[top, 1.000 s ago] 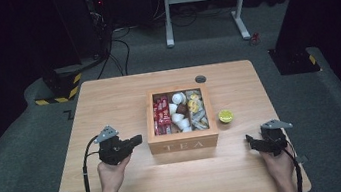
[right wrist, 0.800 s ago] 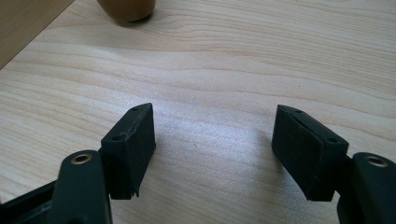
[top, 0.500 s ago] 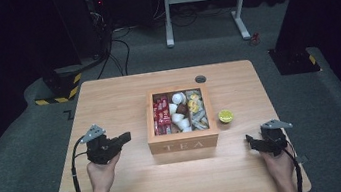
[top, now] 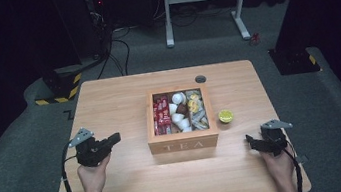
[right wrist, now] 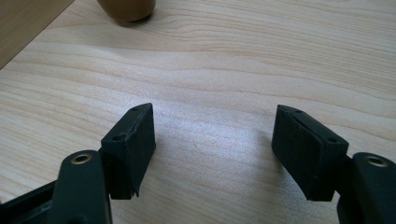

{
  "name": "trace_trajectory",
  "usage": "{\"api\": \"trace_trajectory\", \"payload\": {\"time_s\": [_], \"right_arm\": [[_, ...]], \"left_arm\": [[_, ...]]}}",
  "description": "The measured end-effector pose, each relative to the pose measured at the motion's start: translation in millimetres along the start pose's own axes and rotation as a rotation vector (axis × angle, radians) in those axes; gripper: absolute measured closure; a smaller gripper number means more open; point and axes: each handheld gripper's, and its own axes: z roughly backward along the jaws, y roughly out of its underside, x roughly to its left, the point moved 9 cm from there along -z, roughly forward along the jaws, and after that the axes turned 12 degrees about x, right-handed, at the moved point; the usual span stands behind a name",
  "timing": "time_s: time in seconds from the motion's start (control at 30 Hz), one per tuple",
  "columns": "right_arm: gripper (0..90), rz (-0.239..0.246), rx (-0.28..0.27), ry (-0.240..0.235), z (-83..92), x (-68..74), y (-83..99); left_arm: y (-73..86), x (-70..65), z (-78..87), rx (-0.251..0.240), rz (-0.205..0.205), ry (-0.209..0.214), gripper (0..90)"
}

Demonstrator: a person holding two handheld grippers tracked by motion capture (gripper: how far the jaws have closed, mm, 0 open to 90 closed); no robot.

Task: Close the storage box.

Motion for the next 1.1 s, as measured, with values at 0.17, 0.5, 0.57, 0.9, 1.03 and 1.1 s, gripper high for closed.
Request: {"api": "trace_trajectory", "payload": {"time_s": [0.17, 0.5, 0.57, 0.9, 1.03, 1.1], "right_arm": [[30.1, 0.001, -0.001, 0.000, 0.0, 0.0, -0.1], [30.1, -0.002, 0.001, 0.000, 0.1, 0.2, 0.1], [30.1, -0.001, 0.000, 0.000, 0.0, 0.1, 0.0], [30.1, 0.002, -0.001, 0.001, 0.0, -0.1, 0.0], [30.1, -0.001, 0.000, 0.000, 0.1, 0.1, 0.1], [30.1, -0.001, 0.000, 0.000, 0.1, 0.1, 0.1]], "left_arm": [[5.5, 9.4, -0.4, 0.010, 0.004, -0.038, 88.1], [16.1, 23.4, -7.3, 0.042, 0.000, -0.114, 84.9], [18.9, 26.4, -10.4, 0.050, 0.001, -0.120, 83.5], [28.7, 29.7, -24.0, 0.087, -0.002, -0.136, 69.5], [34.2, 31.4, -31.9, 0.112, -0.007, -0.162, 62.9], [36.7, 32.5, -35.2, 0.119, 0.000, -0.169, 60.2]]}}
